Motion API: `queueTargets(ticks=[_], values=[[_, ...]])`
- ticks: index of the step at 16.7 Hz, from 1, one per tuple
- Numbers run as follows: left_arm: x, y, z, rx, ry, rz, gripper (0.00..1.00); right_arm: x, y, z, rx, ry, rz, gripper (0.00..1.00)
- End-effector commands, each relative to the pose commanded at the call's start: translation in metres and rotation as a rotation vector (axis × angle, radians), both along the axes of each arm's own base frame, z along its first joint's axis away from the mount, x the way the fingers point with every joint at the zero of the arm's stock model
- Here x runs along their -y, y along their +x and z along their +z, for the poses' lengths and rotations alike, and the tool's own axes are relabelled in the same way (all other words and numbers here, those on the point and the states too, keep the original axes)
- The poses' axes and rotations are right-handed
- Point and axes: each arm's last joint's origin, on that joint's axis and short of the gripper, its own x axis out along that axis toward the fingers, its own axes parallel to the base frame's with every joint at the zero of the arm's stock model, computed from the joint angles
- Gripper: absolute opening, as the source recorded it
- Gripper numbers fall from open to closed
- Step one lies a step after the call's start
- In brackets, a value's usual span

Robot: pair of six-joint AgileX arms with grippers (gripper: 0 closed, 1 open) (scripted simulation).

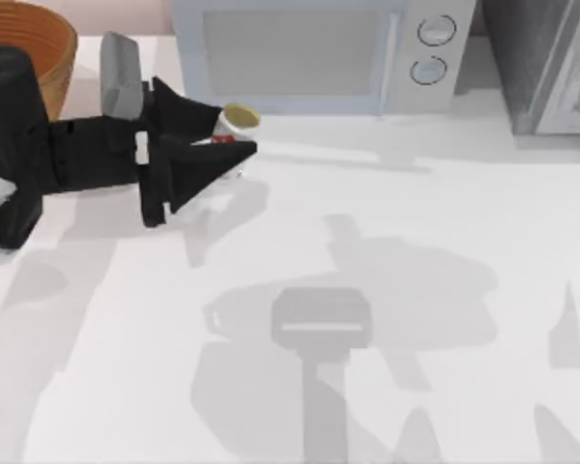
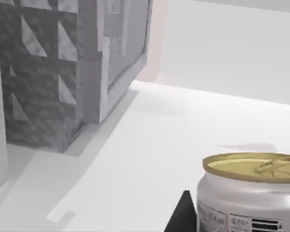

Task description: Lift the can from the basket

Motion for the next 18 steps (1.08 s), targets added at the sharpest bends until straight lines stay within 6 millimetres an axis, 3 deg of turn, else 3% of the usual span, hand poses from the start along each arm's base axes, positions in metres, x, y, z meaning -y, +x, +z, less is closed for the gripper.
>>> queueTargets(ticks=[8,13,18], values=[[0.005,0.043,-0.079,0.023,-0.018,-0.159,0.0,0.0,0.0,0.0,0.0,0.0,0.0,1.0],[-0.005,0.06,-0.135,0.066,-0.024,-0.201,0.0,0.0,0.0,0.0,0.0,0.0,0.0,1.0],[-0.01,0.065,-0.146,0.093,-0.024,-0.194,0.0,0.0,0.0,0.0,0.0,0.0,0.0,1.0]])
